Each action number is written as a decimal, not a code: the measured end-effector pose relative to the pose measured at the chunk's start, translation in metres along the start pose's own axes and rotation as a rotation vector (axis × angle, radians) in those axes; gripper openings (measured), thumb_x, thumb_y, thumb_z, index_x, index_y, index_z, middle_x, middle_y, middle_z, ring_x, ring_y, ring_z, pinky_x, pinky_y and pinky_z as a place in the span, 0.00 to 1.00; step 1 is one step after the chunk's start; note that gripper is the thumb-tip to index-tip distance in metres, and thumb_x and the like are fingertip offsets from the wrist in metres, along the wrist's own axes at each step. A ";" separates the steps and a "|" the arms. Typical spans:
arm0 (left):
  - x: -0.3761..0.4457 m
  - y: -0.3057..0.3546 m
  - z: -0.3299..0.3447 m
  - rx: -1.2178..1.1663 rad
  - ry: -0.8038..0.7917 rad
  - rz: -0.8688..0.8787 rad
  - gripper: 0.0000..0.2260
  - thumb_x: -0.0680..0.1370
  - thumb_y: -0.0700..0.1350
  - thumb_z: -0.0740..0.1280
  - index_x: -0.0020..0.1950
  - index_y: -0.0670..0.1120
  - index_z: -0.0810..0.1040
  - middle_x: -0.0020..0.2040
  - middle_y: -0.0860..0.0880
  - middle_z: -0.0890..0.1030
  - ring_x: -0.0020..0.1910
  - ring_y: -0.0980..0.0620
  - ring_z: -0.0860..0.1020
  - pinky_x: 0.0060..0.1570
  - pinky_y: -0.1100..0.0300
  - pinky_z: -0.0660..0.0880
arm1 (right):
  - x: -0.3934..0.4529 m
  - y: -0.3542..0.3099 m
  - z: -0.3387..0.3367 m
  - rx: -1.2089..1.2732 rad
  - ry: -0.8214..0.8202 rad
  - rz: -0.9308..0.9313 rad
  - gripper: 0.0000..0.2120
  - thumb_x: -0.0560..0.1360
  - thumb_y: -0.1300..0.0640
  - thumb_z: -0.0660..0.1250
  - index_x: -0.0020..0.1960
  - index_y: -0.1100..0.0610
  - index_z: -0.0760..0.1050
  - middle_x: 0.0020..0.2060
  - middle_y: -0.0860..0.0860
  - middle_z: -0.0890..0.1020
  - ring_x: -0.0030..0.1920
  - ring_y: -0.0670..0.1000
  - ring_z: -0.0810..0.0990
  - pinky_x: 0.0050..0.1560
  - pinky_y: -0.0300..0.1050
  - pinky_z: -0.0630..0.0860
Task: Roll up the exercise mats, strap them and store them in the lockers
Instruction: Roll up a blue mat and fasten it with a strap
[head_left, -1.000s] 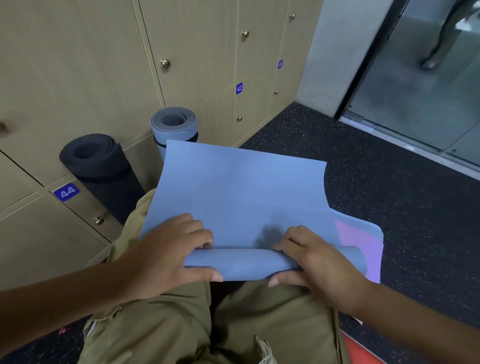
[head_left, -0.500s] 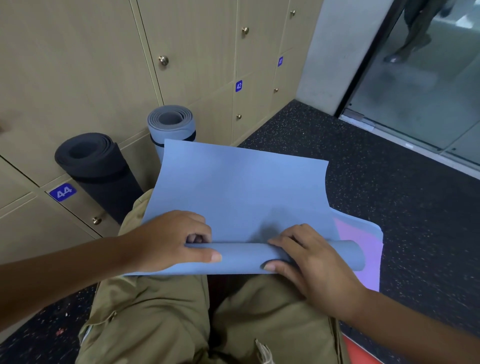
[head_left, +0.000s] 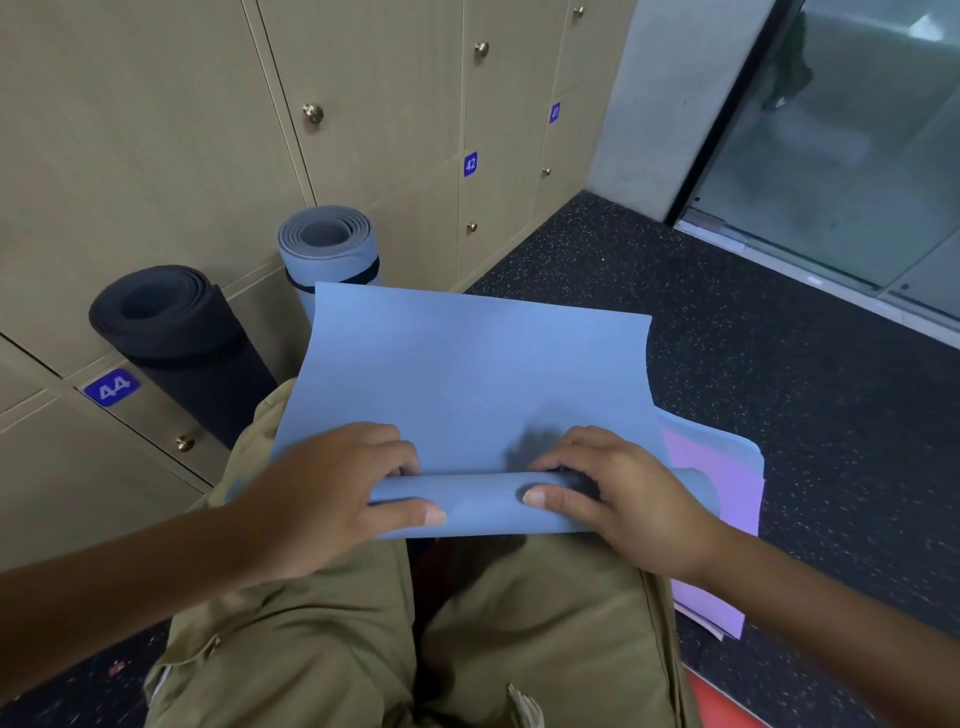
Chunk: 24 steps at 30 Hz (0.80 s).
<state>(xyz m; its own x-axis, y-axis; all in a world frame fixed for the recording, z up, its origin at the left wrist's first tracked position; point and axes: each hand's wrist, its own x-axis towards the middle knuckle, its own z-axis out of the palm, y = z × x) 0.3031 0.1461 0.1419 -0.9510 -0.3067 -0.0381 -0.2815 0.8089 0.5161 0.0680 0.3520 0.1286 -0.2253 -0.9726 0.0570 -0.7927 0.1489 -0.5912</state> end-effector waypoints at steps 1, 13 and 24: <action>0.004 -0.002 -0.002 -0.014 -0.019 -0.004 0.23 0.72 0.75 0.59 0.43 0.57 0.77 0.44 0.57 0.76 0.49 0.55 0.76 0.48 0.60 0.70 | 0.000 0.000 0.001 -0.027 0.025 -0.012 0.21 0.78 0.33 0.61 0.54 0.47 0.82 0.44 0.40 0.78 0.50 0.42 0.76 0.52 0.36 0.71; 0.028 -0.009 -0.005 -0.123 -0.048 -0.048 0.27 0.70 0.76 0.61 0.41 0.53 0.81 0.40 0.53 0.80 0.50 0.53 0.74 0.50 0.58 0.69 | -0.004 -0.010 0.021 -0.432 0.324 -0.023 0.14 0.84 0.49 0.55 0.53 0.52 0.78 0.45 0.48 0.78 0.45 0.55 0.76 0.46 0.52 0.73; 0.017 0.007 0.011 0.062 0.237 -0.053 0.23 0.73 0.73 0.61 0.49 0.56 0.83 0.42 0.60 0.79 0.44 0.58 0.75 0.44 0.60 0.72 | 0.024 0.003 -0.001 -0.221 0.015 0.120 0.22 0.81 0.38 0.48 0.50 0.48 0.76 0.43 0.44 0.77 0.48 0.50 0.74 0.51 0.50 0.73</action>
<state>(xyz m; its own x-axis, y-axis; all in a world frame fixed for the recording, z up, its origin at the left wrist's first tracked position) 0.2832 0.1519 0.1349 -0.8802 -0.4529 0.1420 -0.3446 0.8156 0.4648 0.0601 0.3296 0.1292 -0.3324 -0.9431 0.0102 -0.8640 0.3001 -0.4043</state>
